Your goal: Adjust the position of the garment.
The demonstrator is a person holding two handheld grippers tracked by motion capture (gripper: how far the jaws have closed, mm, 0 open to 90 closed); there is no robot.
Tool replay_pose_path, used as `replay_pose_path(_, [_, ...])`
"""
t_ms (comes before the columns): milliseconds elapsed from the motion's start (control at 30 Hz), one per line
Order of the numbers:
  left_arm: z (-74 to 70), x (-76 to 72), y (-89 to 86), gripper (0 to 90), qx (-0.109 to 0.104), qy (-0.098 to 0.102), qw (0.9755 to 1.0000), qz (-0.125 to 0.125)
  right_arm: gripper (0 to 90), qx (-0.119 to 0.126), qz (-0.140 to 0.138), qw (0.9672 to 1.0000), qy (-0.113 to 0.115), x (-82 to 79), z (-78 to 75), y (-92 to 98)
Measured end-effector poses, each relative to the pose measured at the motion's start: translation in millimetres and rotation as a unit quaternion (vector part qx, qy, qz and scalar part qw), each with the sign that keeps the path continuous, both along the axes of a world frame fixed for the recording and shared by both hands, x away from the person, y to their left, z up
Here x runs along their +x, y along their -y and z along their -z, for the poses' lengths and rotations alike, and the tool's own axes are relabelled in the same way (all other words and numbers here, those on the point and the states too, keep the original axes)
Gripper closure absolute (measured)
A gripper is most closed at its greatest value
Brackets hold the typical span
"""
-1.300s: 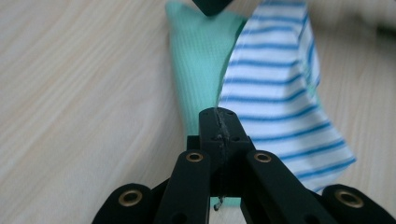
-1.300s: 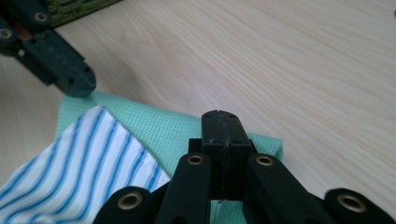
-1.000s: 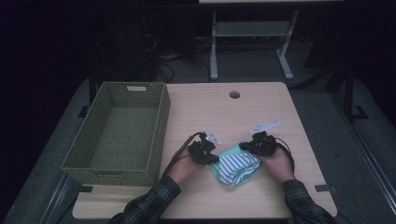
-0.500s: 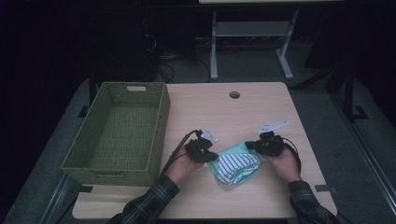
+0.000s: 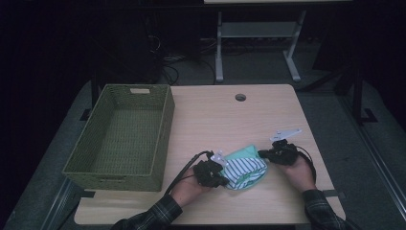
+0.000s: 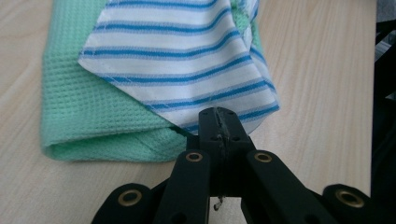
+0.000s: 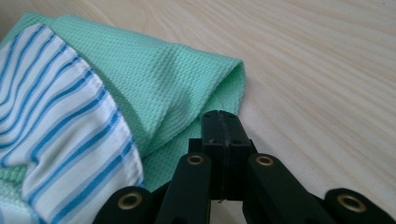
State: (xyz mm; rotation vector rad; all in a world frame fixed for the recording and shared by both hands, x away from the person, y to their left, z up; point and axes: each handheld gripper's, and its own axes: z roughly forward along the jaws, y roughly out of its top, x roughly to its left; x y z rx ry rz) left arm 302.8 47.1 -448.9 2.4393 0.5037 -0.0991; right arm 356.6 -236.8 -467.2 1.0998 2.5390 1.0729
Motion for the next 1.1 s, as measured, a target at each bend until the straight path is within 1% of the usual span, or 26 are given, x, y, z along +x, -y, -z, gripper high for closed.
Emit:
replay_pose_path(133, [3.1, 3.5, -1.9, 89.4, 0.012, 0.008, 0.9999, -0.006, 89.7, 0.000, -0.004, 1.0000, -0.001, -4.3, 0.2, 0.3])
replay_pose_path(233, [4.3, 7.6, -3.8, 89.4, 0.011, 0.011, 0.9997, -0.017, 89.7, -0.004, -0.007, 1.0000, -0.003, -9.1, -0.5, 1.1])
replay_pose_path(333, [3.8, 12.4, -5.5, 89.4, 0.017, 0.018, 0.9994, -0.023, 89.7, -0.005, -0.008, 0.9999, -0.006, -14.0, -1.0, 2.1])
replay_pose_path(367, [3.2, 14.4, -6.0, 89.3, 0.022, 0.021, 0.9993, -0.023, 89.7, -0.005, -0.011, 0.9999, -0.005, -15.1, -1.0, 2.5])
replay_pose_path(400, [3.3, 16.4, -6.0, 89.4, 0.022, 0.023, 0.9992, -0.026, 89.7, -0.003, -0.011, 0.9999, -0.005, -16.6, -0.7, 2.6])
replay_pose_path(467, [2.8, 21.9, -6.7, 89.1, 0.028, 0.024, 0.9989, -0.028, 89.7, -0.001, -0.013, 0.9999, -0.007, -19.6, -0.3, 2.8])
replay_pose_path(500, [2.3, 25.4, -7.1, 89.0, 0.033, 0.028, 0.9987, -0.028, 89.7, -0.002, -0.016, 0.9998, -0.007, -21.2, 0.0, 2.6])
replay_pose_path(600, [2.1, 35.6, -7.5, 89.0, 0.037, 0.033, 0.9980, -0.040, 89.7, -0.005, -0.022, 0.9996, -0.015, -26.9, -0.2, -0.1])
replay_pose_path(667, [1.5, 42.5, -8.0, 89.1, 0.043, 0.037, 0.9974, -0.044, 89.7, -0.007, -0.025, 0.9996, -0.013, -30.6, 0.5, -2.0])
replay_pose_path(767, [1.4, 51.3, -8.4, 89.0, 0.045, 0.043, 0.9966, -0.055, 89.7, -0.009, -0.030, 0.9994, -0.015, -35.8, -0.1, -3.8])
replay_pose_path(867, [1.9, 58.6, -9.1, 89.0, 0.044, 0.043, 0.9961, -0.063, 89.7, -0.006, -0.035, 0.9992, -0.016, -40.8, 0.1, -6.3])
replay_pose_path(967, [1.6, 66.7, -9.3, 89.0, 0.046, 0.045, 0.9961, -0.061, 89.7, -0.007, -0.045, 0.9988, -0.015, -46.1, 0.2, -9.8])
replay_pose_path(1000, [1.9, 69.0, -8.6, 89.1, 0.043, 0.044, 0.9960, -0.065, 89.7, -0.006, -0.047, 0.9987, -0.017, -48.1, 0.0, -11.5])
replay_pose_path(1033, [1.4, 72.2, -8.5, 89.1, 0.045, 0.048, 0.9958, -0.064, 89.7, -0.006, -0.048, 0.9986, -0.020, -50.4, -0.2, -13.2])
replay_pose_path(1100, [1.2, 77.7, -7.9, 89.1, 0.046, 0.047, 0.9959, -0.063, 89.7, -0.004, -0.056, 0.9983, -0.019, -54.4, -0.2, -16.4])
